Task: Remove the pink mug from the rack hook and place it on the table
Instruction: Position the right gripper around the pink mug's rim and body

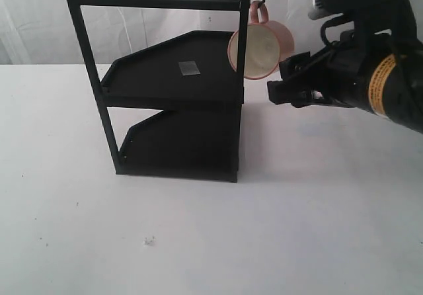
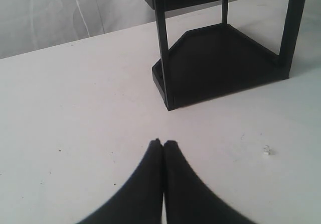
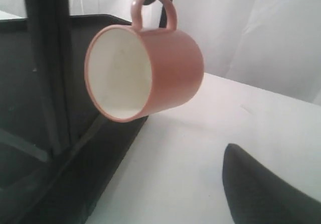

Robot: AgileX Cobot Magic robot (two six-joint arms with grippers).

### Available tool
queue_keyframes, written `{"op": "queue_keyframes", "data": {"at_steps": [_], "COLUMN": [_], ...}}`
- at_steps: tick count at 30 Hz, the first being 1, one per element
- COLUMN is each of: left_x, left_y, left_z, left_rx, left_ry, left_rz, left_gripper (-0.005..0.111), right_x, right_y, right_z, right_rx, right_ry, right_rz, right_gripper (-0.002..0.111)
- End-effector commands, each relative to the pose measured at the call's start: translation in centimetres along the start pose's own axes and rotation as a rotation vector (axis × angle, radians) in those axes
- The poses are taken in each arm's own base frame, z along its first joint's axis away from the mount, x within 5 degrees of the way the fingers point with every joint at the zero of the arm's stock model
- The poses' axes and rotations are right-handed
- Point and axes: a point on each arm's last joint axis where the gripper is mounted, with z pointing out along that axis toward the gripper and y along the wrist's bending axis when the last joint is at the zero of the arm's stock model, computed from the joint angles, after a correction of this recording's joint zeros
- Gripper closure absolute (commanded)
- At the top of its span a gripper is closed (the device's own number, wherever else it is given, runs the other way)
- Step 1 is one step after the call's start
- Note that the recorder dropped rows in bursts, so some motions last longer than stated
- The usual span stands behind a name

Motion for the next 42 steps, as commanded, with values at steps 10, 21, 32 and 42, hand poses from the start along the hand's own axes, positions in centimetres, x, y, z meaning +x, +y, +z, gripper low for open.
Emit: {"op": "queue_keyframes", "data": {"at_steps": [10, 21, 32, 42], "left_x": [0.2, 0.2, 0.2, 0.2], "left_y": [0.0, 0.0, 0.0, 0.0], "left_z": [0.0, 0.0, 0.0, 0.0], "left_rx": [-0.002, -0.002, -0.002, -0.002], "left_ry": [0.004, 0.004, 0.004, 0.004], "left_rz": [-0.007, -0.007, -0.007, -0.007], "left_gripper": [0.107, 0.107, 0.107, 0.107], "right_x": [0.6, -0.3, 0.7, 0.6], "right_y": [0.3, 0.2, 0.8, 1.0], "right_z": [2.8, 2.8, 5.3, 5.2], "right_rx": [0.085, 0.095, 0.133, 0.115], "right_ry": [-0.049, -0.078, -0.019, -0.002], "right_rz": [0.223, 0.224, 0.134, -0.157], "right_gripper": [0.041, 0.041, 0.041, 0.041]}}
